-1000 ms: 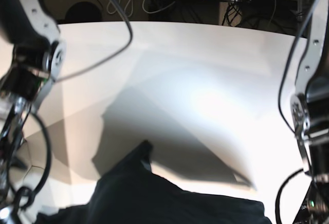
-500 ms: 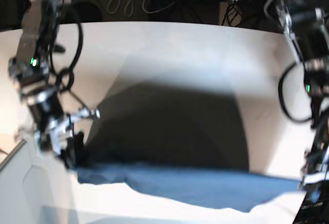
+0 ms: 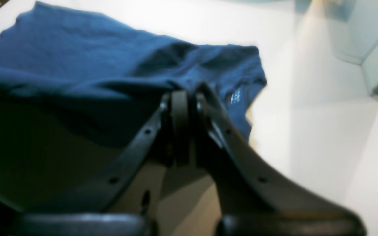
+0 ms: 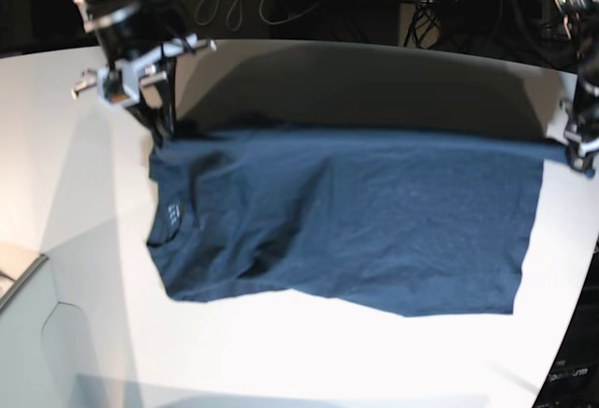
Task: Layout the t-shirt on the table in an organized manner, then fold the t-shirt properly
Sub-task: 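Lower the shirt onto the table with both grippers, laying it flat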
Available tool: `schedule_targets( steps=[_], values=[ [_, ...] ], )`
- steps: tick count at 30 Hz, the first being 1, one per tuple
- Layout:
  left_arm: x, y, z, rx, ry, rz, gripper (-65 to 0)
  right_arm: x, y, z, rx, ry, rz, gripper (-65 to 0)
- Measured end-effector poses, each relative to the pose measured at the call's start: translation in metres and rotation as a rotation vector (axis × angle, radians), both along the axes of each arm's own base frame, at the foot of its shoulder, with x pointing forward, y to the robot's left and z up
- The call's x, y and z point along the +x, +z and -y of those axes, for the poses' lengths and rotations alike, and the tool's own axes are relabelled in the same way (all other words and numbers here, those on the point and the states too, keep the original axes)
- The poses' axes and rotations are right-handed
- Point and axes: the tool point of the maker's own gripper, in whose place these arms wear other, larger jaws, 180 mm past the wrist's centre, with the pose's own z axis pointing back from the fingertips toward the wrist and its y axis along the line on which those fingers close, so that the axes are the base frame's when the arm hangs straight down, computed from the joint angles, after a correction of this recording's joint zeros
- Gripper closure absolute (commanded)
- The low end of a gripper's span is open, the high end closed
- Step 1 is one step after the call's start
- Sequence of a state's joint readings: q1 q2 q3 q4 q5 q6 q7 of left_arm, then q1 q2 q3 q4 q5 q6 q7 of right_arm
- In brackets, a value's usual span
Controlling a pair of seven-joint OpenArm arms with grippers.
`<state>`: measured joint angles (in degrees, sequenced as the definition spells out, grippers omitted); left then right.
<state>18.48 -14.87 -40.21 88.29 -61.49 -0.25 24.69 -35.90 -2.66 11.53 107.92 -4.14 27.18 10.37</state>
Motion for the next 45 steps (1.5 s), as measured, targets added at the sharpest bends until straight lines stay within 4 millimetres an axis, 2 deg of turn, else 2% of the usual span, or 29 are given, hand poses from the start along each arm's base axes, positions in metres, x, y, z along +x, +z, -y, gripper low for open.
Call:
schedule_targets(
  steps=[3, 5, 7, 9, 13, 17, 24, 26, 29, 31, 33, 36, 39, 42, 45],
  values=[
    [-0.031, -0.009, -0.015, -0.011, 0.078, -0.032, -0.1, -0.021, -0.001, 0.0, 0.031, 0.004, 0.025, 0.0],
    [-0.044, -0.012, -0.021, -0.011, 0.1, -0.049, -0.1, -0.032, 0.001, 0.0, 0.052, -0.001, 0.048, 0.0],
    [-0.05, -0.007, -0.023, 0.004, 0.105, -0.048, -0.1, -0.041, 0.007, -0.001, 0.068, -0.001, 0.081, 0.0],
    [-0.05, 0.01, -0.023, 0.034, 0.095, -0.023, -0.1, -0.048, 0.014, -0.001, 0.082, -0.001, 0.117, 0.0],
    [-0.04, 0.069, -0.029, 0.135, 0.088, 0.099, -0.1, -0.05, 0.044, 0.002, 0.13, -0.01, 0.275, 0.0],
    [-0.015, 0.138, -0.027, 0.218, 0.076, 0.287, -0.1, -0.035, 0.088, 0.022, 0.205, -0.079, 0.498, 0.0],
    [0.034, 0.25, -0.017, 0.294, 0.067, 0.634, -0.1, 0.016, 0.158, 0.03, 0.273, -0.088, 0.821, 0.0],
    [0.05, 0.274, -0.008, 0.295, 0.042, 0.709, -0.1, 0.034, 0.172, 0.03, 0.298, -0.11, 0.881, 0.0],
    [0.075, 0.298, 0.007, 0.311, -0.011, 0.766, -0.1, 0.068, 0.189, 0.027, 0.289, -0.095, 0.891, 0.0],
    [0.094, 0.296, 0.013, 0.337, -0.022, 0.738, -0.1, 0.094, 0.201, 0.026, 0.28, -0.082, 0.88, 0.0],
    [0.114, 0.286, 0.017, 0.354, -0.024, 0.69, -0.1, 0.117, 0.202, 0.03, 0.268, -0.093, 0.84, 0.0],
    [0.163, 0.264, 0.032, 0.331, -0.094, 0.608, -0.1, 0.16, 0.201, 0.037, 0.264, -0.113, 0.772, 0.0],
    [0.199, 0.245, 0.025, 0.28, -0.081, 0.537, -0.1, 0.202, 0.203, 0.035, 0.204, -0.082, 0.709, 0.0],
    [0.229, 0.224, 0.007, 0.254, -0.058, 0.449, -0.4, 0.246, 0.19, 0.038, 0.182, -0.076, 0.615, 0.0],
    [0.264, 0.202, 0.013, 0.213, -0.087, 0.354, -0.5, 0.294, 0.159, 0.034, 0.167, -0.079, 0.459, 0.0]
  ],
)
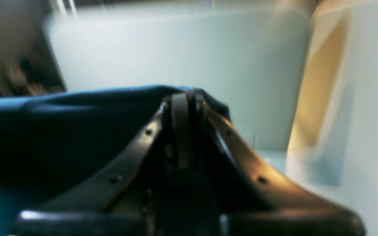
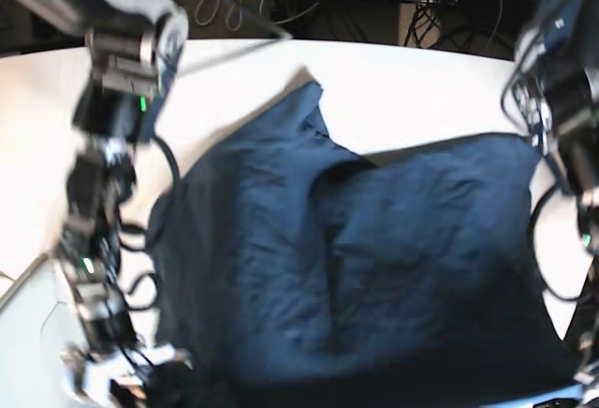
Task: Layout the t-shirt on the table in an organized manner, then fold the t-shirt properly
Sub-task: 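Lower the shirt onto the table with both grippers, laying it flat, then grasp the shirt edge again with both grippers and pull it taut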
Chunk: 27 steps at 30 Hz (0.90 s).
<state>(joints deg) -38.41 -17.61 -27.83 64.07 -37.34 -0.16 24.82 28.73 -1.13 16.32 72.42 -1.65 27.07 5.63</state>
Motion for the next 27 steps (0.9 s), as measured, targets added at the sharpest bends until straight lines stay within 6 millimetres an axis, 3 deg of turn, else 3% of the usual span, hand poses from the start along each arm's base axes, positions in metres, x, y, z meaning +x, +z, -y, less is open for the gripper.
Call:
schedule_targets(
  steps=[2, 4, 8, 10, 13, 16, 19, 24, 27],
  values=[
    [0.016, -0.013, 0.007, -0.019, -0.018, -0.051, -0.9, 0.018, -0.012, 0.005, -0.022, 0.004, -0.047, 0.0],
    [0.026, -0.028, 0.01, -0.026, -0.031, -0.109, -6.1, 0.03, -0.032, 0.019, -0.049, -0.006, -0.11, -5.6],
    [0.029, -0.076, -0.002, -0.05, 0.003, -0.263, -30.1, 0.044, -0.103, 0.029, -0.033, 0.004, -0.332, -25.0],
    [0.03, -0.087, 0.002, -0.068, -0.009, -0.292, -39.5, 0.042, -0.124, 0.036, -0.026, 0.002, -0.396, -34.2],
    [0.03, -0.085, -0.002, -0.063, -0.002, -0.287, -47.8, 0.04, -0.129, 0.044, -0.027, -0.01, -0.404, -44.8],
    [0.028, -0.091, -0.005, -0.064, 0.004, -0.3, -52.7, 0.032, -0.136, 0.053, -0.038, -0.022, -0.409, -48.1],
    [0.014, -0.119, 0.0, -0.064, -0.007, -0.338, -53.4, 0.015, -0.151, 0.059, -0.064, -0.034, -0.431, -48.1],
    [-0.048, -0.206, -0.006, -0.037, 0.014, -0.52, -53.4, -0.029, -0.172, 0.064, -0.125, -0.05, -0.44, -48.1],
    [-0.073, -0.234, -0.011, -0.017, 0.044, -0.551, -53.4, -0.053, -0.174, 0.053, -0.14, -0.047, -0.417, -48.1]
  ],
)
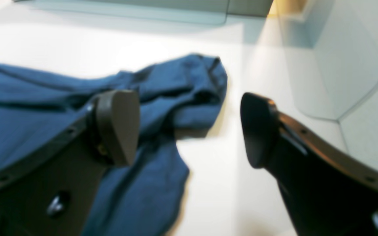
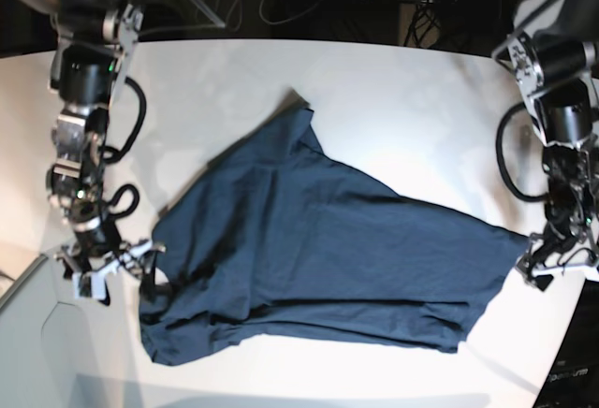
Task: Layout the t-shirt on the table in an organized manner, then fold the t-shirt properly
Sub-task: 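Grasp the shirt edge again with both grippers and pull it taut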
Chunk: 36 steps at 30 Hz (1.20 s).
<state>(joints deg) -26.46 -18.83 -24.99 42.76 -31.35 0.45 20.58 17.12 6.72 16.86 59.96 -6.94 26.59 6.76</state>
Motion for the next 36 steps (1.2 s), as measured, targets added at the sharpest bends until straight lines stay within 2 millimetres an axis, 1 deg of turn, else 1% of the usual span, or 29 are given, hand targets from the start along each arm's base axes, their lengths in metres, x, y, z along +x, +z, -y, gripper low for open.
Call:
schedule_targets(
  steps=[2, 3, 5, 6, 7, 8, 10, 13, 16, 18, 20, 22, 25, 26, 28, 30, 32, 34, 36],
  values=[
    [-0.01, -0.008, -0.004, 0.045, 0.016, 0.017, -53.4, -0.022, -0.002, -0.011, -0.006, 0.011, 0.013, -48.1],
    [-0.017, -0.016, -0.007, 0.061, 0.03, 0.011, -53.4, -0.034, -0.007, -0.015, -0.006, 0.016, 0.005, -48.1],
    [-0.031, -0.041, -0.004, 0.085, 0.025, -0.047, -53.4, -0.063, -0.016, -0.024, -0.01, 0.015, -0.015, -48.1],
    [-0.036, -0.054, 0.001, 0.09, 0.01, -0.086, -53.4, -0.09, -0.034, 0.053, 0.003, -0.462, -0.102, -48.1],
    [-0.039, -0.063, 0.007, 0.099, -0.009, -0.106, -53.4, -0.094, -0.027, -0.035, 0.0, 0.018, -0.044, -48.1],
    [-0.04, -0.07, 0.015, 0.104, -0.031, -0.115, -53.4, -0.109, -0.034, -0.042, 0.012, 0.018, -0.064, -48.1],
    [-0.038, -0.073, 0.025, 0.113, -0.059, -0.12, -53.4, -0.132, -0.044, -0.055, 0.035, 0.018, -0.098, -48.1],
    [-0.034, -0.072, 0.027, 0.121, -0.074, -0.119, -53.4, -0.158, -0.061, -0.08, 0.09, 0.024, -0.155, -48.1],
    [-0.037, -0.074, 0.025, 0.125, -0.071, -0.126, -53.4, -0.178, -0.074, -0.119, 0.149, 0.078, -0.208, -48.1],
    [-0.038, -0.074, 0.024, 0.125, -0.071, -0.128, -53.4, -0.186, -0.076, -0.149, 0.169, 0.151, -0.223, -48.1],
    [-0.038, -0.073, 0.022, 0.128, -0.07, -0.128, -53.4, -0.189, -0.076, -0.171, 0.186, 0.206, -0.229, -48.2],
    [-0.039, -0.073, 0.02, 0.131, -0.069, -0.131, -53.4, -0.19, -0.082, -0.183, 0.197, 0.236, -0.245, -48.2],
    [-0.054, -0.08, 0.012, 0.163, -0.07, -0.139, -53.4, -0.192, -0.106, -0.198, 0.219, 0.267, -0.307, -48.2],
    [-0.059, -0.081, 0.007, 0.177, -0.065, -0.139, -53.4, -0.194, -0.116, -0.201, 0.222, 0.273, -0.339, -48.2],
    [-0.065, -0.082, 0.0, 0.183, -0.056, -0.151, -53.4, -0.195, -0.128, -0.205, 0.239, 0.275, -0.361, -48.2],
    [-0.068, -0.083, -0.001, 0.185, -0.054, -0.158, -53.4, -0.191, -0.132, -0.206, 0.261, 0.269, -0.354, -48.1],
    [-0.07, -0.084, -0.003, 0.192, -0.053, -0.157, -53.4, -0.184, -0.134, -0.208, 0.273, 0.269, -0.35, -48.1],
    [-0.071, -0.083, -0.007, 0.193, -0.055, -0.166, -53.4, -0.182, -0.137, -0.204, 0.262, 0.276, -0.355, -48.1],
    [-0.075, -0.083, -0.011, 0.2, -0.053, -0.172, -53.4, -0.183, -0.138, -0.192, 0.241, 0.27, -0.346, -48.0]
  ],
)
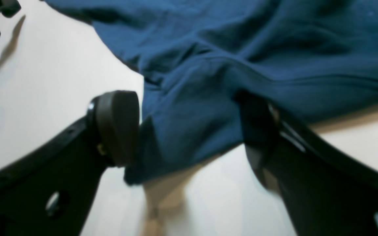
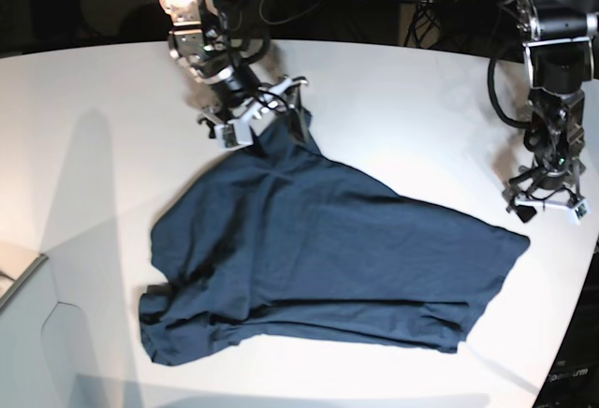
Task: Layout the t-shirt on the table in an organized manner, then fold the t-shirt properly
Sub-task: 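Grasp the shirt edge again with both grippers and pull it taut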
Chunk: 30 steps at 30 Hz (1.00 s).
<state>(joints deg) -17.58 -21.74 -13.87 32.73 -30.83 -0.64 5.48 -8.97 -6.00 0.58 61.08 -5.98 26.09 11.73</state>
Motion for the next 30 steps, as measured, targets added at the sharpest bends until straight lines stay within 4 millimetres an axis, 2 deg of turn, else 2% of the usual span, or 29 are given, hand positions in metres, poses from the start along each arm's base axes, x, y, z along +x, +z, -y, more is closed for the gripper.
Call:
schedule_targets(
  steps=[2, 5, 11, 14, 18, 24, 27, 30],
  values=[
    [-0.003, -0.001, -0.002, 0.008, 0.002, 0.002, -53.4, 0.0, -0.002, 0.018, -0.04, -0.025, 0.014, -46.7],
    [-0.004, -0.002, -0.003, 0.009, 0.004, -0.002, -53.4, -0.002, -0.006, 0.044, -0.1, -0.046, 0.027, -41.4],
    [-0.003, -0.002, -0.001, 0.008, 0.007, -0.002, -53.4, -0.008, -0.011, 0.084, -0.179, -0.052, 0.024, -20.2],
    [0.0, -0.005, 0.01, 0.008, 0.009, 0.012, -53.4, -0.009, -0.012, 0.095, -0.191, -0.074, 0.024, -13.4],
    [0.009, -0.005, 0.027, -0.012, -0.001, 0.034, -53.4, -0.014, -0.013, 0.121, -0.203, -0.145, 0.016, -14.6],
    [0.017, -0.005, 0.048, -0.039, -0.015, 0.062, -53.4, -0.014, -0.012, 0.124, -0.21, -0.151, 0.016, -14.8],
    [0.007, -0.005, 0.061, -0.064, -0.05, 0.073, -53.4, -0.014, -0.012, 0.124, -0.211, -0.151, 0.016, -14.8],
    [-0.015, 0.001, 0.08, -0.064, -0.109, 0.096, -53.4, -0.014, -0.012, 0.124, -0.212, -0.152, 0.016, -14.8]
  ],
)
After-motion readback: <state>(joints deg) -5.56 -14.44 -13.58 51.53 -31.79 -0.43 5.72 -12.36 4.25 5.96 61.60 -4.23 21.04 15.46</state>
